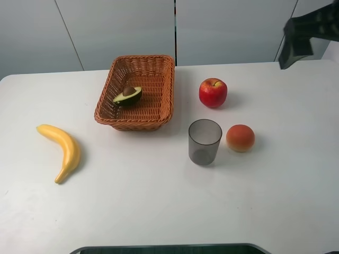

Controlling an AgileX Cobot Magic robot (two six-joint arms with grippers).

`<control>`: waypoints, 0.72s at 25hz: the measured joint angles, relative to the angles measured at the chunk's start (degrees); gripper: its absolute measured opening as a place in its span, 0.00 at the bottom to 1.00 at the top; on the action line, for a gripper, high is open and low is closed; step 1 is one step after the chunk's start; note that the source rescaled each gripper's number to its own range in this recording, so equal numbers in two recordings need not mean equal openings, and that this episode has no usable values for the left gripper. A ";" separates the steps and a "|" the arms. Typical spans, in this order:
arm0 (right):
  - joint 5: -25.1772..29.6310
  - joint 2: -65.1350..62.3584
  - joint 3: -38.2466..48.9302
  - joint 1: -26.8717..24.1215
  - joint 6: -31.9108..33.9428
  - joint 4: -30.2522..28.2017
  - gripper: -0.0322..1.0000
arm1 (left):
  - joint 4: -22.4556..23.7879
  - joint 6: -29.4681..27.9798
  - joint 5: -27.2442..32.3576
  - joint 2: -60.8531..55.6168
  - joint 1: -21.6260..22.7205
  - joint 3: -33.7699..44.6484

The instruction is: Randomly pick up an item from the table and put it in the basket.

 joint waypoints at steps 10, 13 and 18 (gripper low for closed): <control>4.37 -17.63 6.68 -9.23 -4.67 -0.22 1.00 | 0.00 0.00 0.00 0.00 0.00 0.00; 4.70 -24.08 8.62 -9.23 -5.35 -0.31 1.00 | 0.00 0.00 0.00 0.00 0.00 0.00; 7.06 -34.03 11.80 -9.52 -6.39 -0.05 1.00 | 0.00 0.00 0.00 0.00 0.00 0.00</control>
